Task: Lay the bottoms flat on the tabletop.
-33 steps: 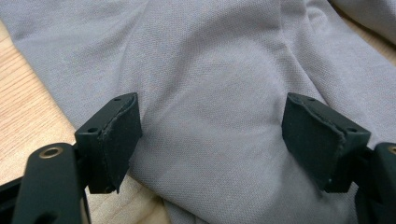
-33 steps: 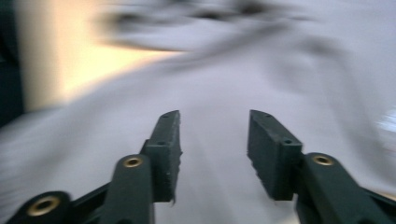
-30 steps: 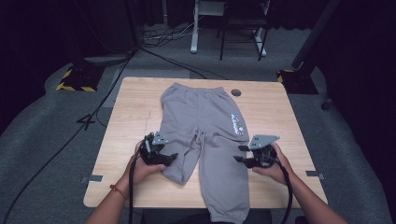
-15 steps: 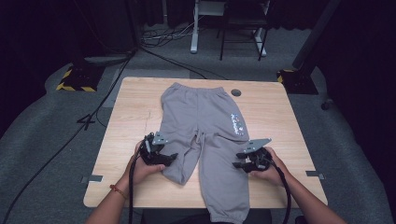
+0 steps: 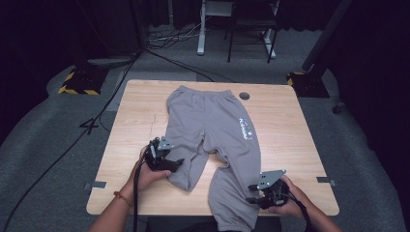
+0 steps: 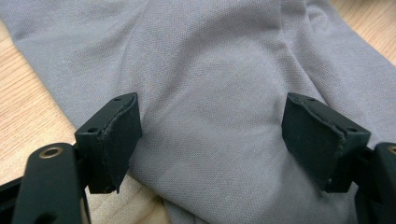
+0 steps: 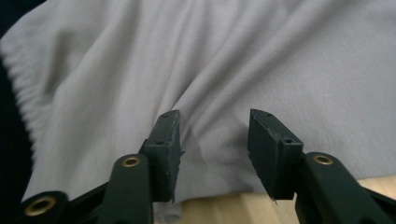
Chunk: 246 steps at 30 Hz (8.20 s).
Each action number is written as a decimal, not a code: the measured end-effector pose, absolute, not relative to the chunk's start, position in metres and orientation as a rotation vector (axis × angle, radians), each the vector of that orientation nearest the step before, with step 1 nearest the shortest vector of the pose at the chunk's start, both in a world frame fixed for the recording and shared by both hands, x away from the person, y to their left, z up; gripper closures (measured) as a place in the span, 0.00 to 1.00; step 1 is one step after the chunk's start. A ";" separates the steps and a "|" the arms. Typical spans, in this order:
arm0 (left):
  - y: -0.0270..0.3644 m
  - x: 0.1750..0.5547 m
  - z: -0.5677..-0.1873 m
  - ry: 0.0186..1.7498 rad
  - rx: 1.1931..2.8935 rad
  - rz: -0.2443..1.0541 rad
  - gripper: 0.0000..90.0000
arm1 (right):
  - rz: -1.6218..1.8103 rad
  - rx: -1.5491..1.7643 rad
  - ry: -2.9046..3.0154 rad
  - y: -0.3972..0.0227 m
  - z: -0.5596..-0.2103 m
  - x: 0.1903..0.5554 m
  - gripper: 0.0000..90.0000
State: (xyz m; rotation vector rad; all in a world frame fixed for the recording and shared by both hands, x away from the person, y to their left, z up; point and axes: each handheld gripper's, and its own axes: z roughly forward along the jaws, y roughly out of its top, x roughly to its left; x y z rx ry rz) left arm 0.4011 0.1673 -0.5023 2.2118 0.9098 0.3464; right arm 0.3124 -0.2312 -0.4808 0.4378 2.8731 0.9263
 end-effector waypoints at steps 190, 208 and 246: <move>0.126 0.383 -0.455 0.600 2.337 0.356 0.92 | 0.901 1.213 2.284 -0.345 -0.492 0.487 0.55; 0.154 0.267 -0.473 0.607 2.357 0.181 0.81 | 0.876 1.192 2.287 -0.341 -0.491 0.486 0.54; 0.097 0.426 -0.481 0.685 2.444 0.235 1.00 | 0.866 1.160 2.297 -0.337 -0.491 0.487 0.52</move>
